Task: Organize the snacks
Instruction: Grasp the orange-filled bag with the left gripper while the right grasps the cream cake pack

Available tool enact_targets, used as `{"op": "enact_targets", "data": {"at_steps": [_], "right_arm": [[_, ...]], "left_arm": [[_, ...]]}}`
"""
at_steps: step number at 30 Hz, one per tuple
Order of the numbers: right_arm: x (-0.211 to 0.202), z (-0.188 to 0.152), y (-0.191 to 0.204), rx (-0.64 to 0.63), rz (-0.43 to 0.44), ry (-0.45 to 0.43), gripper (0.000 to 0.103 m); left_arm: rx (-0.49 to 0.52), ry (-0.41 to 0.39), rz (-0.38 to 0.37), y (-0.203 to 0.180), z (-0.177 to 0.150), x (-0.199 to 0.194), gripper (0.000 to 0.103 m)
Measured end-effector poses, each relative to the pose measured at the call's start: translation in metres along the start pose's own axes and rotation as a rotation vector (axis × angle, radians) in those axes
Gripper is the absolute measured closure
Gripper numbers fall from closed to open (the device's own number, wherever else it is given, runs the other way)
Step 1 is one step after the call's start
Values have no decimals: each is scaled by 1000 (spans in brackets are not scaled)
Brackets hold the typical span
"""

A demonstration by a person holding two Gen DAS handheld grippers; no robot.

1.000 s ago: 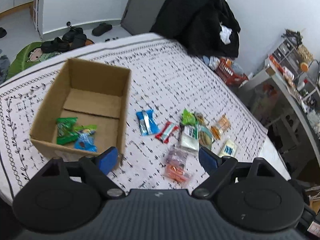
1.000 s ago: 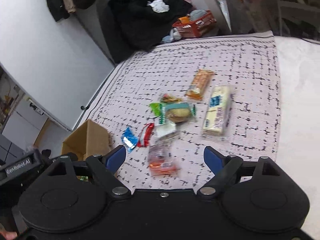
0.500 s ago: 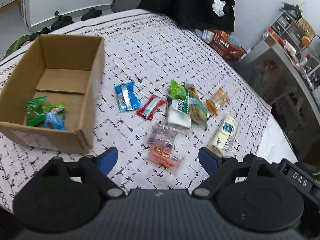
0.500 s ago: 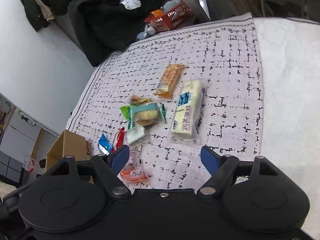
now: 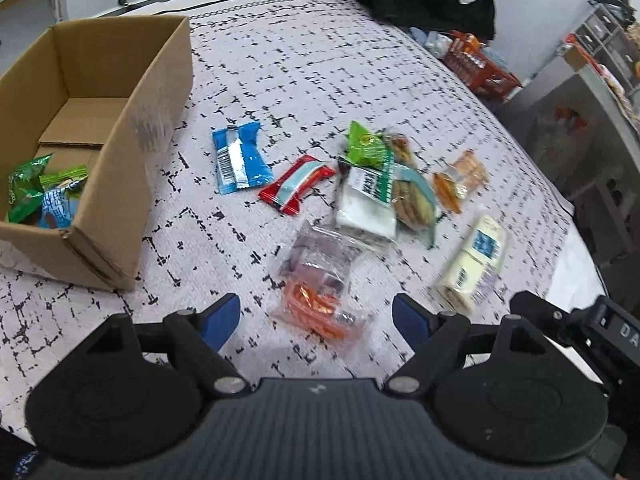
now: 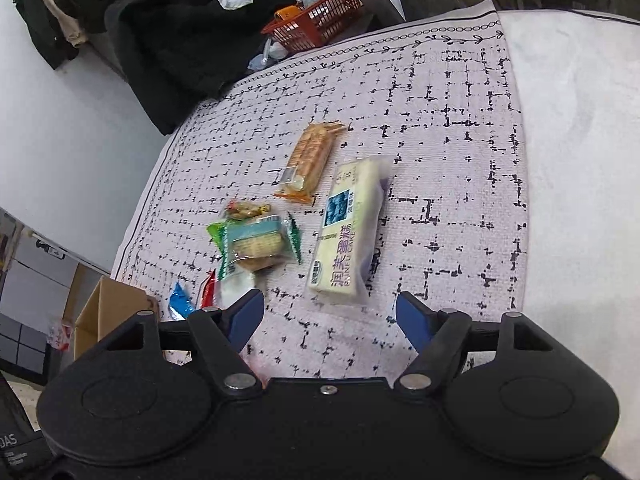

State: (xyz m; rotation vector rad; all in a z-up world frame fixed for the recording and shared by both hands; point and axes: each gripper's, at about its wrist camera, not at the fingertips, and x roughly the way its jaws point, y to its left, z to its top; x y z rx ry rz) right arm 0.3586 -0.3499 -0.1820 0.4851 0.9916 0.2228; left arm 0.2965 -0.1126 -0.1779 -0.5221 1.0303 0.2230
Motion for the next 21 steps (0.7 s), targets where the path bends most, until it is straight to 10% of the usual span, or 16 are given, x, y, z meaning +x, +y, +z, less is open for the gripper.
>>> {"op": "enact_targets", "data": {"at_steps": [16, 21], "right_arm": [[54, 20, 1, 5, -33, 36, 31], [67, 23, 5, -1, -63, 42, 39]], "left_arm": [[-56, 104, 81, 9, -11, 35, 29], [-48, 79, 59, 8, -11, 32, 56]]}}
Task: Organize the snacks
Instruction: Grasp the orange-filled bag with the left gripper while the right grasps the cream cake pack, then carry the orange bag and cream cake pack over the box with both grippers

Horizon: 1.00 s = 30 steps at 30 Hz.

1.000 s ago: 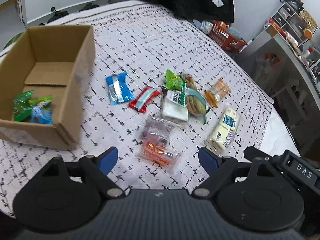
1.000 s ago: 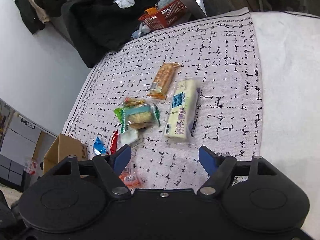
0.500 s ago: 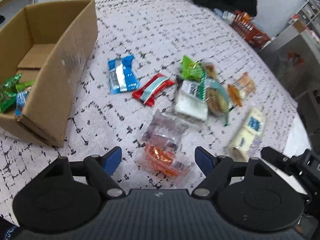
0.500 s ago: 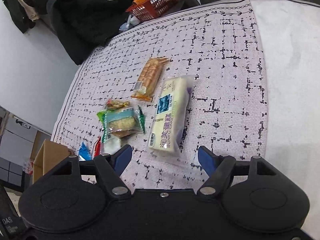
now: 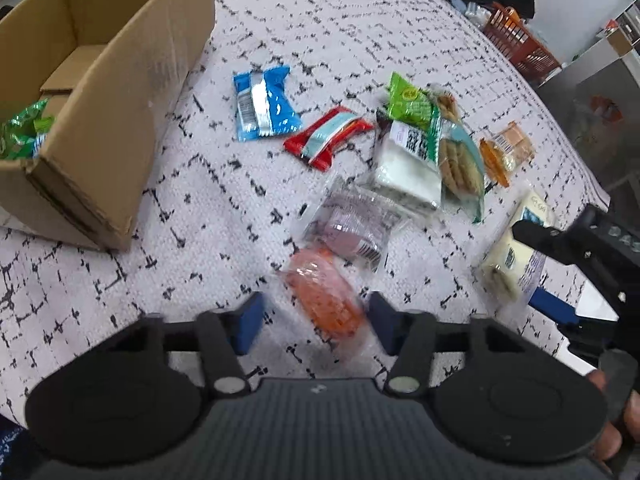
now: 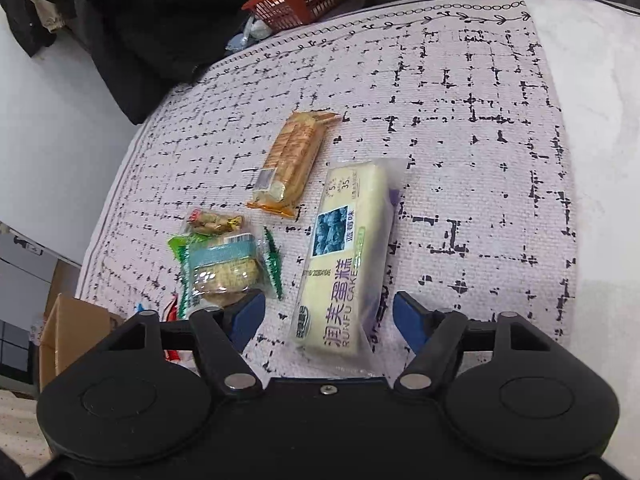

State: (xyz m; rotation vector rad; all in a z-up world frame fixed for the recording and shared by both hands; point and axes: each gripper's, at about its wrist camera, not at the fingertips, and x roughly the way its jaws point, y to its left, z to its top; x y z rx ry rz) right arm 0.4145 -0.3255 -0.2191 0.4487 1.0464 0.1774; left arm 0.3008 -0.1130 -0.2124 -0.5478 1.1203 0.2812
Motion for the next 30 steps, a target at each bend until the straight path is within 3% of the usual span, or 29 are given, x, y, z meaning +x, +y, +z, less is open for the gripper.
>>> {"op": "enact_targets", "data": {"at_steps": [4, 9, 11, 18, 30], "right_arm": [[7, 2, -4, 13, -39, 4, 45], [9, 2, -3, -6, -63, 4, 68], [6, 3, -3, -11, -59, 8, 72], [-23, -1, 6, -8, -26, -15, 75], [-68, -17, 56, -78, 72, -66, 75]], "left_arm": [[6, -9, -4, 1, 4, -2, 73], [-1, -36, -37, 5, 8, -10, 77], [-8, -48, -46, 6, 9, -16, 77], [-6, -98, -95, 7, 11, -41, 78], [2, -210, -160, 17, 25, -94, 79]]}}
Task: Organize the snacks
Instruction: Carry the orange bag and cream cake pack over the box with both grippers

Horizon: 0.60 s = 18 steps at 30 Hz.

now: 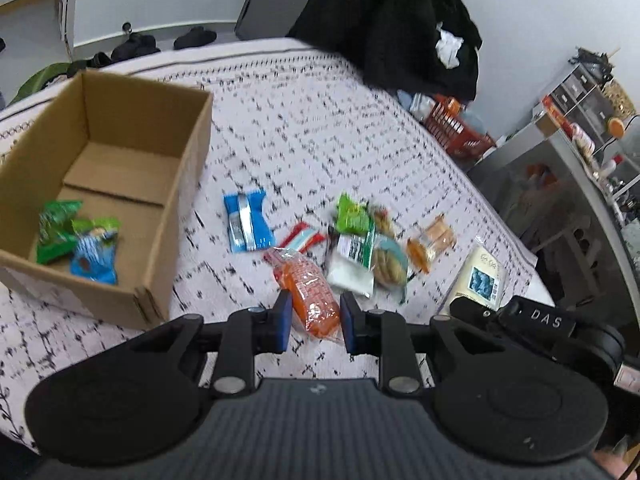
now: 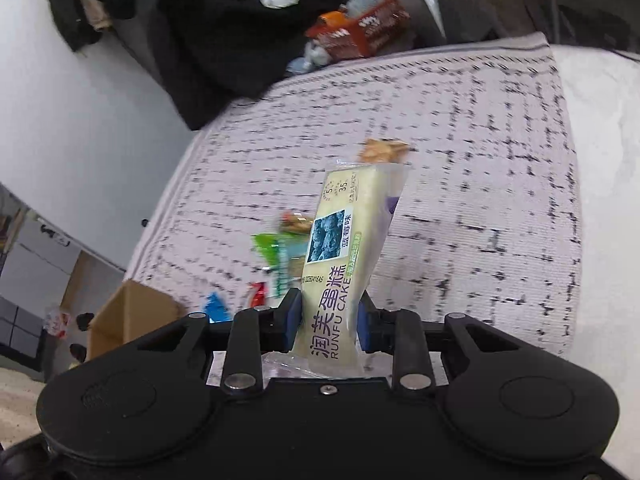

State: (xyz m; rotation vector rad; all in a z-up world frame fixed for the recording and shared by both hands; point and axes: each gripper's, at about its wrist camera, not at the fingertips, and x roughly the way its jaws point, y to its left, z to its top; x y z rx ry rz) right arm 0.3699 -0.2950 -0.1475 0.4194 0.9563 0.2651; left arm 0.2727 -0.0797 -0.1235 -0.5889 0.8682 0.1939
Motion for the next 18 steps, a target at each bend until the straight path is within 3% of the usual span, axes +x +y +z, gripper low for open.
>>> {"op": "enact_targets", "data": {"at_steps": [18], "right_arm": [[-25, -23, 87, -115, 72, -37, 75]], "left_arm": [[10, -90, -50, 40, 44, -45, 79]]}}
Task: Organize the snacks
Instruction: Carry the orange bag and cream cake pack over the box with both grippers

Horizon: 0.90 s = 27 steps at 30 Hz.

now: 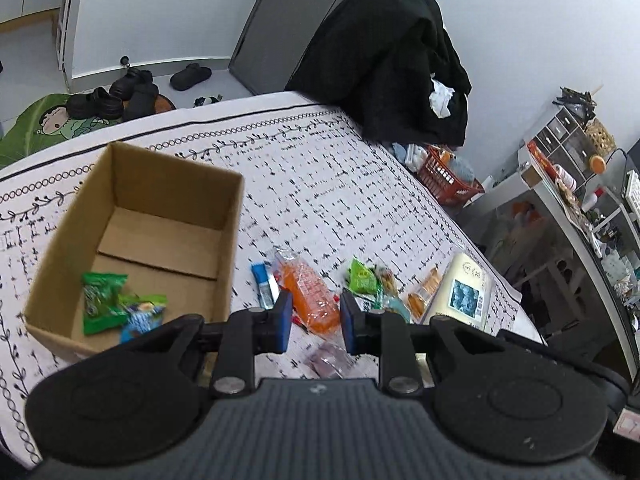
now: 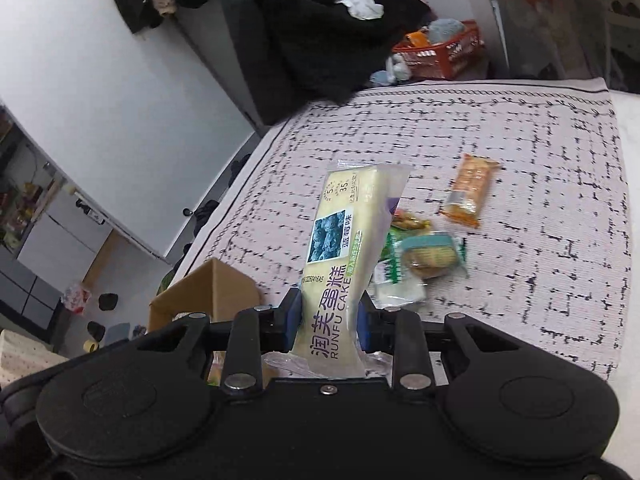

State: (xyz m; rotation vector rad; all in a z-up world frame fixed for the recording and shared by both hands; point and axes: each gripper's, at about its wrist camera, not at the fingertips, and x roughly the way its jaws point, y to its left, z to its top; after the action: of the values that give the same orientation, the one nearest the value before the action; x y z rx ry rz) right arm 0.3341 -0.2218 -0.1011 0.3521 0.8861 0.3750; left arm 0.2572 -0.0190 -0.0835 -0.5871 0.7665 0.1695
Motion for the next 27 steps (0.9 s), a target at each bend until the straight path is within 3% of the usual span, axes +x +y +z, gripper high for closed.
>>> {"op": "enact_targets", "data": {"at_steps": [11, 21, 27], "right_arm": [[13, -8, 49, -69, -6, 23, 75], [41, -17, 86, -145, -13, 50, 75], [58, -23, 109, -167, -2, 65, 75]], "left_arm": [[0, -23, -6, 39, 26, 1, 79], [-115, -77, 0, 93, 47, 3, 79], [-135, -86, -8, 110, 55, 7, 79]]}}
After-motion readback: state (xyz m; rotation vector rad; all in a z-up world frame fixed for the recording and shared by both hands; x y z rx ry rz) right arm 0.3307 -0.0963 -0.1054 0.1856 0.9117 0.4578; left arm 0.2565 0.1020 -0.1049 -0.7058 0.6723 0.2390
